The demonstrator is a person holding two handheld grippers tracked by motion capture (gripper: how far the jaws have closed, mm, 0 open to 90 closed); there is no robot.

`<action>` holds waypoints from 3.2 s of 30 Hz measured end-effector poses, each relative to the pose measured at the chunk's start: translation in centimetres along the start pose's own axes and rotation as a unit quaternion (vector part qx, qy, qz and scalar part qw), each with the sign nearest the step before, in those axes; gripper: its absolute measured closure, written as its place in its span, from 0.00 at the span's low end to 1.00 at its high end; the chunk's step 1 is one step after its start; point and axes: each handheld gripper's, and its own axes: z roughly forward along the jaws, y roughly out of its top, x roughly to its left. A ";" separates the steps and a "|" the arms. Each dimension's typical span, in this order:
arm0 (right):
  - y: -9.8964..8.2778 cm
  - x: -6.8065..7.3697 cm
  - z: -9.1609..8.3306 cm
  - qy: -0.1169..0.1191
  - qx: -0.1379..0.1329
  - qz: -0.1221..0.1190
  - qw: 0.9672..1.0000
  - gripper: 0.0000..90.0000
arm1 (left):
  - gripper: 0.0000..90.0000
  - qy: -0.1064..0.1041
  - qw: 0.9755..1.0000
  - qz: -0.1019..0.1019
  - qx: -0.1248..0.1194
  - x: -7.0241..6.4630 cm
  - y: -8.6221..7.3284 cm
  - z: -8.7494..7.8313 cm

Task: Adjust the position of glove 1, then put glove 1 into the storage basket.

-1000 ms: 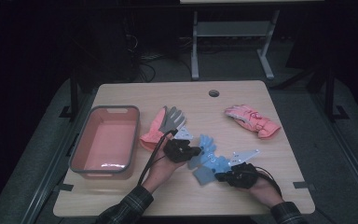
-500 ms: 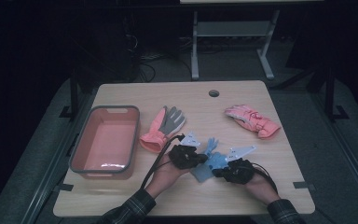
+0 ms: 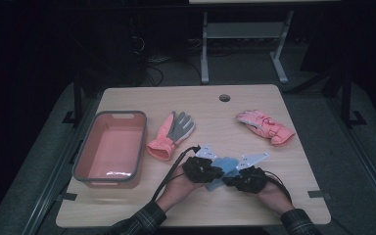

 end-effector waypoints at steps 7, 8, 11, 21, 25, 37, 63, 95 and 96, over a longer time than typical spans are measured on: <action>-1.0 -0.2 -1.8 -0.011 -0.008 0.011 1.000 0.91 | 0.94 0.012 1.000 -0.001 -0.013 0.6 0.3 -1.1; -1.4 -0.3 -2.4 -0.017 -0.010 0.014 1.000 0.88 | 0.97 0.013 1.000 -0.004 -0.014 0.8 0.3 -1.1; -2.1 -1.0 -3.6 -0.042 -0.020 0.026 0.999 0.67 | 0.99 0.027 1.000 -0.006 -0.013 1.4 0.2 -1.0; -4.0 -4.4 -4.7 -0.118 -0.022 0.063 0.991 0.22 | 0.44 0.020 0.999 -0.037 0.030 3.1 -0.1 1.0; -4.1 -4.8 -4.7 -0.131 -0.027 0.069 0.989 0.18 | 0.32 0.026 0.998 -0.024 0.044 2.8 0.0 2.0; -4.5 -4.3 -4.2 -0.155 -0.029 0.041 0.987 0.14 | 0.23 0.064 0.994 0.026 0.080 1.3 -0.4 4.0; -4.5 -4.3 -4.2 -0.156 -0.030 0.041 0.986 0.14 | 0.80 0.032 0.995 0.048 0.076 0.2 -0.5 3.2; -4.5 -4.3 -4.2 -0.156 -0.029 0.041 0.986 0.14 | 0.81 0.034 0.999 0.005 0.033 3.5 1.1 -4.5; -4.5 -4.3 -4.2 -0.156 -0.029 0.041 0.986 0.14 | 0.81 0.036 0.999 0.002 0.029 3.6 1.2 -4.8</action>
